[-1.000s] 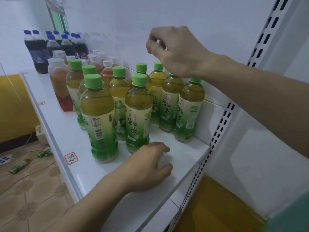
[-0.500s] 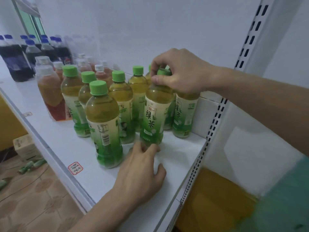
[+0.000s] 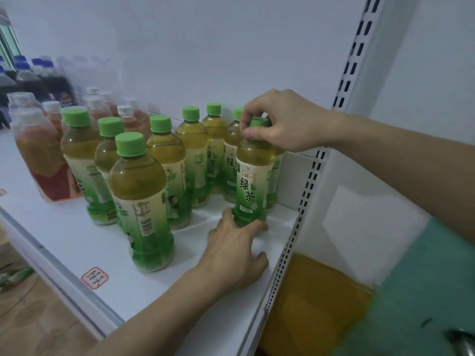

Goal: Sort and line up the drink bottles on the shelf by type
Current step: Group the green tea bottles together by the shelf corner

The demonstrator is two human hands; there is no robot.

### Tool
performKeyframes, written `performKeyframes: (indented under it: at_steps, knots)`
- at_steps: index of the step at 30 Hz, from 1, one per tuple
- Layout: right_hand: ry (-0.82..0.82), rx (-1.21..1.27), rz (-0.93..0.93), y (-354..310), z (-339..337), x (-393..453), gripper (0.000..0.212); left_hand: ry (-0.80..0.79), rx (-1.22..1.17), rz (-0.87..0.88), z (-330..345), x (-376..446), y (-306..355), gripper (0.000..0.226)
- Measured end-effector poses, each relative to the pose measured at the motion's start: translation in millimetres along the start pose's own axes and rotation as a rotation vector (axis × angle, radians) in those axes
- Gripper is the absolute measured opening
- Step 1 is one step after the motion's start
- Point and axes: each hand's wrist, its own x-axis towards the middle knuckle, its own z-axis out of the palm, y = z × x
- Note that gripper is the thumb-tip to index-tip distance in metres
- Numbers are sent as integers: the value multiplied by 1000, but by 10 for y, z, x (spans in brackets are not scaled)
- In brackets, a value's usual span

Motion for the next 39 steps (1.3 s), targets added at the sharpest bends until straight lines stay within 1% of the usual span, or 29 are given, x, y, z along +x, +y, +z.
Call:
performKeyframes:
  at_steps: [5,9,11,13,15,16,18,20,22,23,25,29,33,35,39]
  knots:
    - [-23,8,35,-42,57,-49,2,18,38,15,75,25,-26,52]
    - [-32,-72,90,-105,40,-131,14,-20,58,31,96,13,-46,51]
    - [8,-131,99,-165,31,-185,20,-99,42,29,57,-40,-83,52]
    - [108,-166,83,-261,8,-214,24,-136,5,28,3,-120,-167,52]
    - [177,-142,72,-406,-17,-126,26,-91,-65,33,-51,-191,-278,50]
    - [179,-111,77,-498,-22,-22,28,-56,-111,37,-74,-212,-334,49]
    - [125,-76,91,-655,13,294,34,9,-197,50,-110,-245,-413,48]
    - [13,-103,94,-780,111,628,37,62,-256,55,-123,-280,-445,51]
    - [-82,-149,113,-827,260,868,34,94,-299,50,-119,-315,-458,56]
    - [-81,-151,129,-812,325,938,30,103,-319,45,-118,-331,-460,57]
    - [-37,-112,165,-758,380,1004,22,119,-355,32,-136,-334,-469,59]
    - [-6,-34,169,-694,316,935,17,144,-367,12,-140,-287,-491,60]
    - [74,47,197,-596,177,855,9,128,-343,7,-127,-271,-460,59]
    - [75,55,208,-547,90,830,5,132,-347,-3,-128,-244,-456,59]
    - [33,16,207,-448,-4,737,5,134,-333,-32,-131,-151,-463,59]
